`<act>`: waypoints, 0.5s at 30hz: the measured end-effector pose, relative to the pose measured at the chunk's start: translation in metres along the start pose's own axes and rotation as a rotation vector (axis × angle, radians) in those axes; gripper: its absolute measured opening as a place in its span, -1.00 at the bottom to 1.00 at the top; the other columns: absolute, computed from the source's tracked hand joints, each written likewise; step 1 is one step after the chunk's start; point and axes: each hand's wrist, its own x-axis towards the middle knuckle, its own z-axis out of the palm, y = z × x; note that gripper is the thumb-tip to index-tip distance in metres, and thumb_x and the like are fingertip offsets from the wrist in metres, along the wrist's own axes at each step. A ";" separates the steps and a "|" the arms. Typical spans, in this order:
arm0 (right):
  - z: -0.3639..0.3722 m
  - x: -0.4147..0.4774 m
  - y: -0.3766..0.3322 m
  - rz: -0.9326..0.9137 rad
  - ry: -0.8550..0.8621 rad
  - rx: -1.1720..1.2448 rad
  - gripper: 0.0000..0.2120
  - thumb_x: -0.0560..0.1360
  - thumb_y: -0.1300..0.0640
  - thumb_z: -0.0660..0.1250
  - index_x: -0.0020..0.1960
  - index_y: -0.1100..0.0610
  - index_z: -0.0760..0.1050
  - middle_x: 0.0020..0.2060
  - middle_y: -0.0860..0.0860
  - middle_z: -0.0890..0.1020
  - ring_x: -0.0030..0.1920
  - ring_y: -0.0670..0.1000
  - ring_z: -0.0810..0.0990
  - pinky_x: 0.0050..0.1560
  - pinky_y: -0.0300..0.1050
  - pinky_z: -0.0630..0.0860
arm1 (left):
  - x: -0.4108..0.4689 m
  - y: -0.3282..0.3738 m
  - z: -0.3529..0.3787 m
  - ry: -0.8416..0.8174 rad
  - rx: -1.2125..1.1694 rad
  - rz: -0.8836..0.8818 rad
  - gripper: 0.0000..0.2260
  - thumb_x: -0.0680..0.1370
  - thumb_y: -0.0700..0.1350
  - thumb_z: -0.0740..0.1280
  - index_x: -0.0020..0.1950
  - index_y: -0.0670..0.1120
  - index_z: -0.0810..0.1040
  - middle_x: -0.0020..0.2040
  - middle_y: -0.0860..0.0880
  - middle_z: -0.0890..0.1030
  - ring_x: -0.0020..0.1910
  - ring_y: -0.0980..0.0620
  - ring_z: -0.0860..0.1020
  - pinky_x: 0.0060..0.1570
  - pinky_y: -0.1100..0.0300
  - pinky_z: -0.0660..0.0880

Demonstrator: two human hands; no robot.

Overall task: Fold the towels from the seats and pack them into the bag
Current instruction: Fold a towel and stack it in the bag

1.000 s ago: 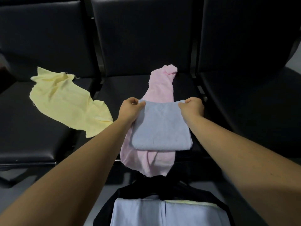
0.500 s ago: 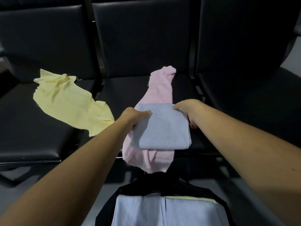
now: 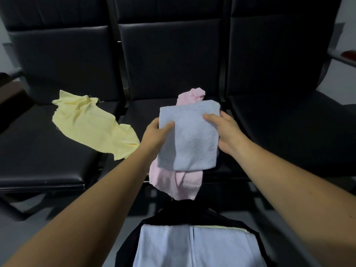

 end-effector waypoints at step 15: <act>-0.007 -0.112 -0.015 0.091 -0.050 0.089 -0.67 0.53 0.17 0.45 0.25 0.27 0.58 0.09 0.18 0.71 0.10 0.16 0.71 0.20 0.13 0.60 | -0.115 0.052 -0.028 -0.348 -0.446 -0.083 -0.77 0.62 -0.17 0.36 0.27 -0.04 0.58 0.22 -0.12 0.66 0.19 -0.10 0.64 0.20 -0.07 0.58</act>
